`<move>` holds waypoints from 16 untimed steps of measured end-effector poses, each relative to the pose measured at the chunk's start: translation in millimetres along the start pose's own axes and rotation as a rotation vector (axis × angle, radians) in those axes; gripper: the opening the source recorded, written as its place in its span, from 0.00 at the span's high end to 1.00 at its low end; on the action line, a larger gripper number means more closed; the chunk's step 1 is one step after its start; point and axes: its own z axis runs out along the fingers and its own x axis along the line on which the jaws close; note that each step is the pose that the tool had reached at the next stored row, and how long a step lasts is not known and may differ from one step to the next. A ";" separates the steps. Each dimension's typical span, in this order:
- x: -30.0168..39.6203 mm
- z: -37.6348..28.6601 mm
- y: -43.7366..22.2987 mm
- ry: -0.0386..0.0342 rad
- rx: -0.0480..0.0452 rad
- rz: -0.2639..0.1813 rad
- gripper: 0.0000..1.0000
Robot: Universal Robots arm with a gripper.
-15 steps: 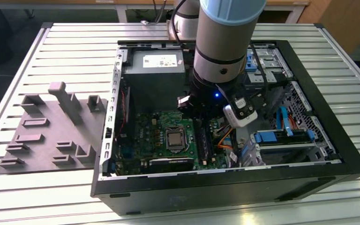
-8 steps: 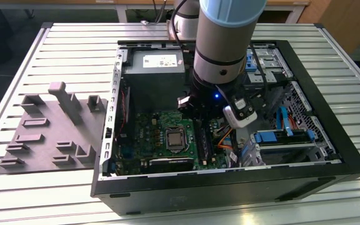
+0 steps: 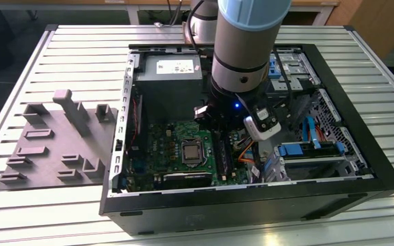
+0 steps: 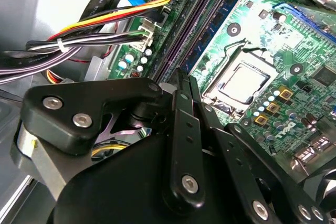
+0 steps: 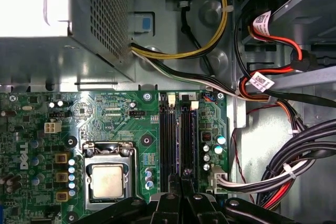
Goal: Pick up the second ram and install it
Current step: 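Insert the second ram into the second slot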
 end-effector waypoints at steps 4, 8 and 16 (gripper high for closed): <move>0.0 0.7 0.0 -0.0001 -0.0005 0.000 0.88; 0.0 2.2 -0.1 0.0000 -0.0001 0.000 0.88; 0.1 4.2 -0.1 0.0000 0.0001 0.000 0.88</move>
